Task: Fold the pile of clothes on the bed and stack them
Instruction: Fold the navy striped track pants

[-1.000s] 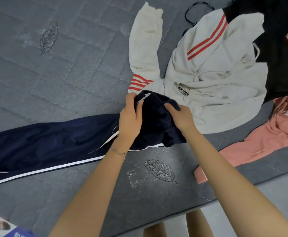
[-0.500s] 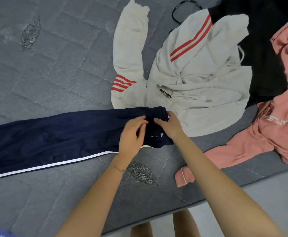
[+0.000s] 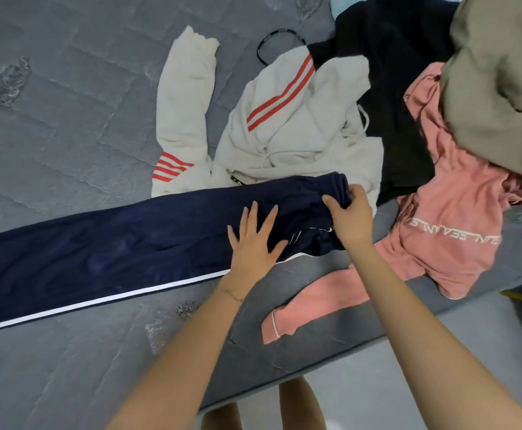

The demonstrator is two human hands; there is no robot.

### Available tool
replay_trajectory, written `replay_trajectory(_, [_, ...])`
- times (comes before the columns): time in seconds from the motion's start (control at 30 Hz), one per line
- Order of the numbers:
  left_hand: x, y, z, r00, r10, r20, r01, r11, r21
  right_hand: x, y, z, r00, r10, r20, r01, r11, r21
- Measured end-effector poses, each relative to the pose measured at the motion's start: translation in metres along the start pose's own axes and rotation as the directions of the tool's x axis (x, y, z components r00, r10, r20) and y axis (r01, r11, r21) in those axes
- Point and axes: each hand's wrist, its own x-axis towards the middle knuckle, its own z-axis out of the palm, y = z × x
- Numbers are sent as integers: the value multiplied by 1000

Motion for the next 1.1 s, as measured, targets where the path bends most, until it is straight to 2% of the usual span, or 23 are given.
replay_trajectory(0.23, [35, 87, 14, 990, 71, 122, -65, 996, -55, 17, -2, -47, 965, 1, -261, 40, 987, 154])
replay_trajectory(0.3, [36, 98, 14, 986, 107, 127, -101, 993, -54, 17, -6, -48, 965, 5, -262, 35, 989, 147])
replay_trajectory(0.33, [36, 97, 12, 989, 101, 110, -93, 993, -79, 17, -9, -46, 974, 9, -225, 22, 991, 134])
replay_trajectory(0.4, [31, 86, 3, 999, 47, 10, -43, 965, -257, 12, -20, -34, 992, 2, -128, 12, 994, 110])
replay_trajectory(0.47, [26, 73, -10, 994, -53, -99, -5, 859, -513, 8, -31, -23, 999, 1, -47, 3, 995, 96])
replay_trajectory(0.53, [20, 59, -27, 966, -216, -145, 55, 715, -697, 2, -42, -9, 999, -15, 35, 10, 992, 124])
replay_trajectory(0.6, [13, 38, -51, 929, -366, -61, 144, 508, -849, -10, -59, 17, 992, -45, 118, 26, 987, 155])
replay_trajectory(0.67, [8, 14, -76, 926, -371, 66, 195, 323, -926, -27, -78, 49, 980, -72, 184, 39, 984, 176])
replay_trajectory(0.77, [1, -26, -107, 931, -336, 142, 216, 195, -957, -56, -99, 102, 940, -102, 325, 62, 990, 131])
replay_trajectory(0.87, [-15, -81, -127, 926, -328, 187, 247, 149, -958, -91, -111, 155, 899, -113, 424, 100, 994, 54])
replay_trajectory(0.97, [-41, -146, -141, 917, -332, 223, 273, 114, -955, -125, -117, 200, 845, -91, 527, 58, 995, 79])
replay_trajectory(1.03, [-55, -186, -147, 917, -337, 214, 275, 145, -950, -148, -121, 229, 793, -119, 598, 106, 993, 57])
replay_trajectory(1.1, [-70, -223, -150, 915, -378, 142, 243, 235, -941, -172, -122, 258, 786, -203, 584, 254, 967, -5])
